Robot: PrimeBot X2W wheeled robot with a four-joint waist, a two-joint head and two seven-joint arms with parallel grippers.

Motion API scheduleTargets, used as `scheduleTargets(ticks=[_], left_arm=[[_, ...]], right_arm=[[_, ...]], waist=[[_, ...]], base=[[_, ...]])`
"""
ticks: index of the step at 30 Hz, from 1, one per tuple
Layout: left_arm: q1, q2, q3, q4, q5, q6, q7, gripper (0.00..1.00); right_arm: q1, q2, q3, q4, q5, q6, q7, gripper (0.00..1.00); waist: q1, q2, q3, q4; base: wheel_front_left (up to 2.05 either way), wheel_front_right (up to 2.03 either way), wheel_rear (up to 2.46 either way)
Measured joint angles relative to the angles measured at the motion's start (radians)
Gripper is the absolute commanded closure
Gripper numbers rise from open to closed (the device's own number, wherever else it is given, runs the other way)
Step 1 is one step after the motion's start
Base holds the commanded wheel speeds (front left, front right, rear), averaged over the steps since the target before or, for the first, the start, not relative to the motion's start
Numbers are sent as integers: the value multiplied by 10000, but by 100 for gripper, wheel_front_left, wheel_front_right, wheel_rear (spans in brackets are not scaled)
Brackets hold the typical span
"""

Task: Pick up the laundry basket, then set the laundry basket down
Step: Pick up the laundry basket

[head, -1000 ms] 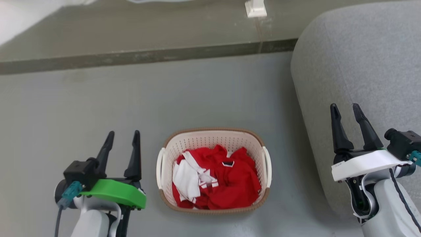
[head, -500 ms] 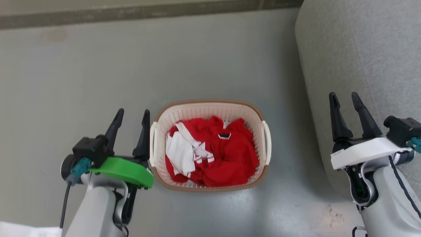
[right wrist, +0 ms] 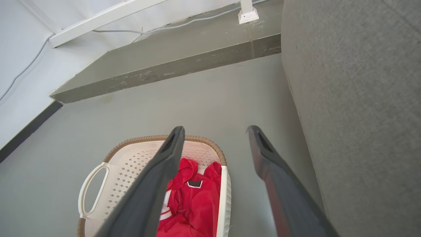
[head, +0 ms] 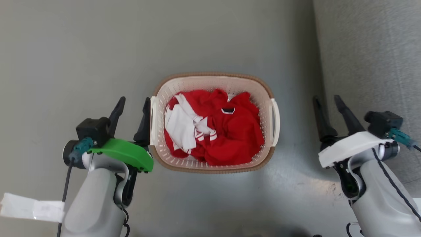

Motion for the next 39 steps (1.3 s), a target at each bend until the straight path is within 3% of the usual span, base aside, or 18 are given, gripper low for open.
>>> scheduleTargets(ticks=[18,39], left_arm=[[-1889,-42,-326,2253,-253,0,0,0],[-3819,-92,-1009,4562,-848,-29,330,0]], right_arm=[[-1918,-75,1229,2109,447,0,159,0],[-3661,15,2658,3705,976,0,416,0]], waist=[[0,0,1977,252],[-1,0,3865,-23]], base=[[0,0,0],[0,0,0]])
